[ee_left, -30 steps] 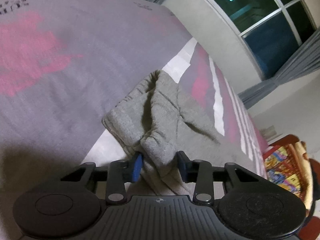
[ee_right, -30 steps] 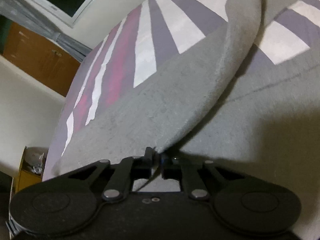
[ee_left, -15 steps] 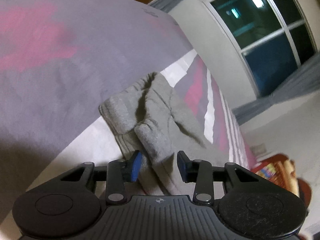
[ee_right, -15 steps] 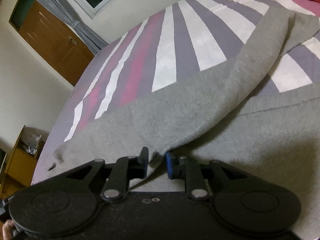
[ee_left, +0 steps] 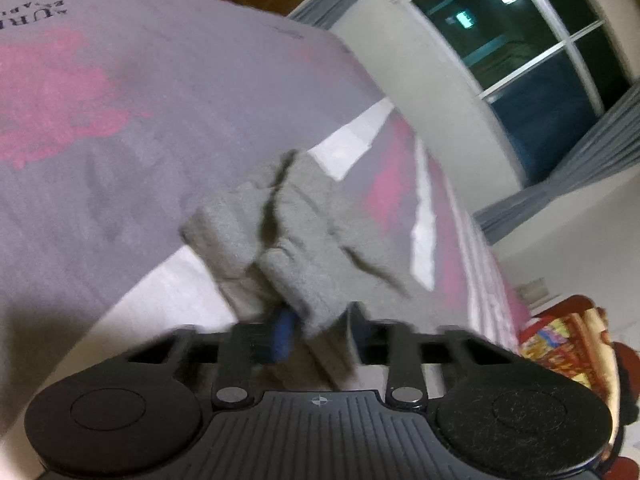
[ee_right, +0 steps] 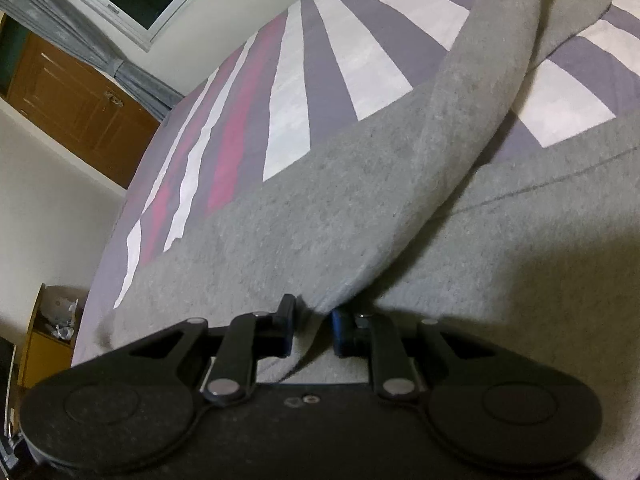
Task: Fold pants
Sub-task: 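Lift the cuffs with both grippers and fold the legs over toward the waistband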
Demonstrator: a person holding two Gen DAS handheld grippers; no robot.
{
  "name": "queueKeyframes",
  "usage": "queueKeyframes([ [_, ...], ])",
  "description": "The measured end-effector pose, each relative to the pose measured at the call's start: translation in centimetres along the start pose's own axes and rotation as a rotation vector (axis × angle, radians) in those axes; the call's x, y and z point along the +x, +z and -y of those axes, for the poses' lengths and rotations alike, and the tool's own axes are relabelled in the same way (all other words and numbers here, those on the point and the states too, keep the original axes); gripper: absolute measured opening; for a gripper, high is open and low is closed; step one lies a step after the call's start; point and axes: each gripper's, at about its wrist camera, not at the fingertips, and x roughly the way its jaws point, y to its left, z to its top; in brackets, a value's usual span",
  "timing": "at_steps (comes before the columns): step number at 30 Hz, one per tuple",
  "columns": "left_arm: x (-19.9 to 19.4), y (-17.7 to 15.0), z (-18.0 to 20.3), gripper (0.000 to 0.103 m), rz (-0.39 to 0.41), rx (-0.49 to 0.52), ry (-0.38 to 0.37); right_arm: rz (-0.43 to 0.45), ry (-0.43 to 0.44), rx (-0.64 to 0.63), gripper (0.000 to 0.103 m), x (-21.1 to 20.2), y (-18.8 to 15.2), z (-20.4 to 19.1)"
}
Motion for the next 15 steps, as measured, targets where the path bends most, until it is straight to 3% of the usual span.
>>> queueKeyframes([
  [4,-0.6,0.3,0.3,0.023,-0.013,0.017,0.01,0.02,0.006,-0.003,0.006,-0.5,0.2,-0.5],
  [9,-2.3,0.6,0.6,0.021,0.005,0.015,-0.031,0.087,0.074,-0.098,0.006,-4.0,-0.8,-2.2],
  [15,-3.2,4.1,1.7,0.021,0.064,0.055,-0.06,0.118,0.101,-0.134,0.005,-5.8,-1.9,-2.9],
])
